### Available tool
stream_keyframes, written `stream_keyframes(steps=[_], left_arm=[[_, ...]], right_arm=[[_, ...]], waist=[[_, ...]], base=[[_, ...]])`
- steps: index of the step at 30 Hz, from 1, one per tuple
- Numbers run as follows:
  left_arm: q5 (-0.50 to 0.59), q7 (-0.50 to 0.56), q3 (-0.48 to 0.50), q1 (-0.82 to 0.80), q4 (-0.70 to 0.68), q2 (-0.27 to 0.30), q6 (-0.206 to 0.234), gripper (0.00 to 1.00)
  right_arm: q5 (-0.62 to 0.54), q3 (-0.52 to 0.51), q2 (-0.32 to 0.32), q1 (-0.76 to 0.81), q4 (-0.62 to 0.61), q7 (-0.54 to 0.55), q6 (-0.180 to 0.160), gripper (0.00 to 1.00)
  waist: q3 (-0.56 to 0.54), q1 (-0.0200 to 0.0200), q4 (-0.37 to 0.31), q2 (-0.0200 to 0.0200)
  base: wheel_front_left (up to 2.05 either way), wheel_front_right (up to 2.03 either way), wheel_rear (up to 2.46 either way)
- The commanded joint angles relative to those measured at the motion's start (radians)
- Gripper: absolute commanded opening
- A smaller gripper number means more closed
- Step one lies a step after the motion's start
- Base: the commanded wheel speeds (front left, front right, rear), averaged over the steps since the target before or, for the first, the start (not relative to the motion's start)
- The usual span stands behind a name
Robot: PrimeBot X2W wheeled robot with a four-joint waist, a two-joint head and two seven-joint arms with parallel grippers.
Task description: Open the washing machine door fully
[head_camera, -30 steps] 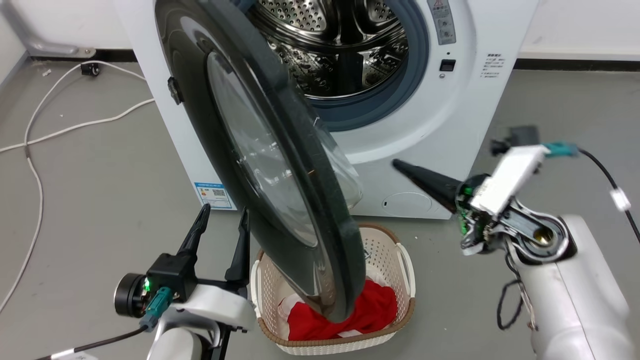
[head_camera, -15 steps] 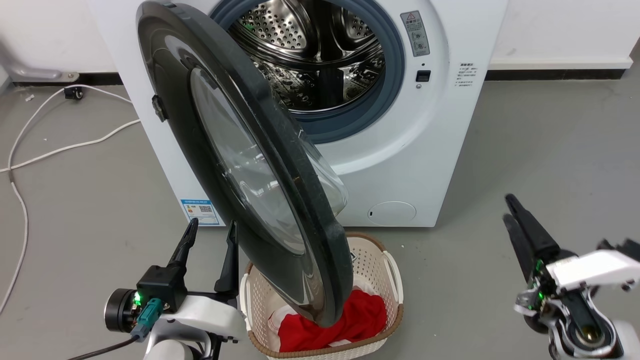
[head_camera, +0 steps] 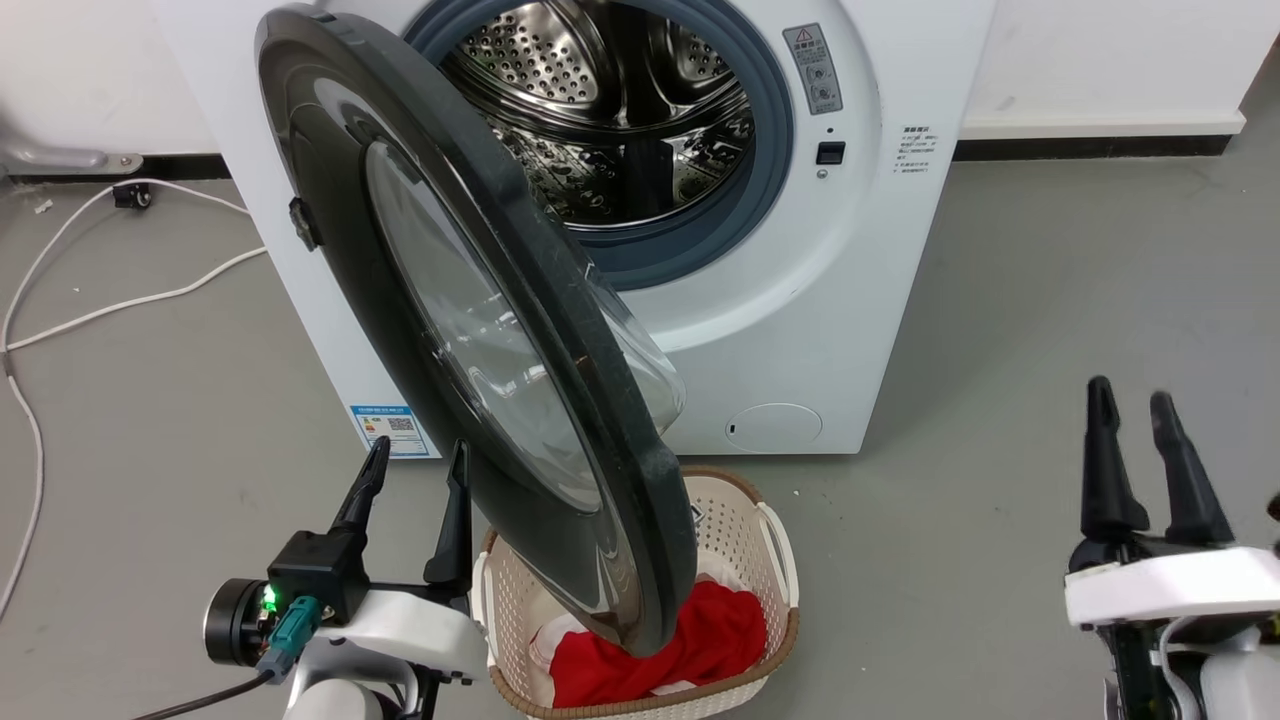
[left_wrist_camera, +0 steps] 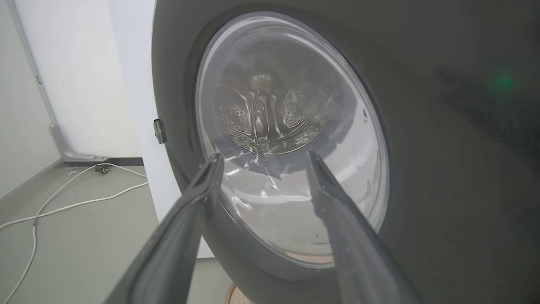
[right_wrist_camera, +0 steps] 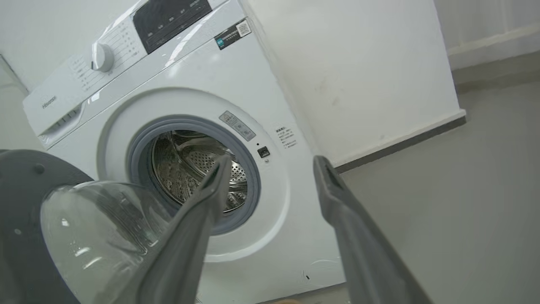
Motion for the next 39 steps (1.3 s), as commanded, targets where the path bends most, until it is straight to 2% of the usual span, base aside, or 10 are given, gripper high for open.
stream_keyframes(steps=[1,3,5,9,20,29,30,32,33,39], left_arm=[[0.0,-0.003,0.0,-0.005,0.0,0.001,0.001,1.0],[0.0,-0.003,-0.001,-0.009,0.0,0.001,0.0,1.0],[0.007,-0.003,-0.004,-0.016,0.001,0.001,-0.002,1.0],[0.021,-0.003,-0.005,-0.025,0.006,0.002,-0.01,1.0],[0.022,-0.003,0.001,-0.014,0.005,0.002,-0.012,1.0],[0.022,-0.003,0.001,-0.014,0.011,0.001,-0.014,1.0],[0.022,-0.003,0.001,-0.014,0.012,0.001,-0.014,0.97],[0.021,-0.003,0.001,-0.013,0.014,0.001,-0.014,0.22],[0.021,-0.003,0.0,-0.012,0.016,0.001,-0.015,0.0],[-0.003,-0.003,-0.003,-0.013,0.0,0.001,-0.018,0.0]], right_arm=[[-0.076,0.004,0.002,0.015,-0.022,-0.012,0.0,1.0],[-0.292,0.003,-0.013,0.026,-0.057,-0.026,0.0,1.0],[-0.433,0.007,0.007,0.037,-0.088,-0.028,0.0,1.0],[-0.586,0.021,0.026,0.079,-0.122,-0.026,0.0,1.0],[-0.537,0.029,0.035,0.12,-0.006,-0.046,0.0,1.0],[-0.52,0.023,0.036,0.093,0.016,-0.06,0.0,1.0],[-0.519,0.023,0.036,0.093,0.017,-0.062,0.0,1.0],[-0.518,0.022,0.036,0.092,0.02,-0.064,0.0,1.0],[-0.517,0.022,0.036,0.092,0.02,-0.064,0.0,1.0],[-0.513,0.023,0.036,0.088,0.024,-0.066,0.0,1.0]], waist=[[0.0,0.0001,0.001,0.0],[0.0,0.0001,0.003,0.0],[0.002,0.0001,0.007,0.0],[0.001,0.0001,0.012,0.0],[0.002,0.0001,0.004,0.0],[0.003,0.0001,0.003,0.0],[0.003,0.0001,0.003,0.0],[0.003,0.0001,0.002,0.0],[0.003,0.0001,0.002,0.0],[0.003,0.0001,0.003,0.0]], base=[[0.0,0.0,0.0],[0.0,0.0,0.0],[0.0,0.0,0.0],[0.0,0.0,0.0],[0.0,0.0,0.0],[0.0,0.0,0.0],[0.0,0.0,0.0],[0.0,0.0,0.0],[0.0,0.0,0.0],[0.0,0.0,0.0]])
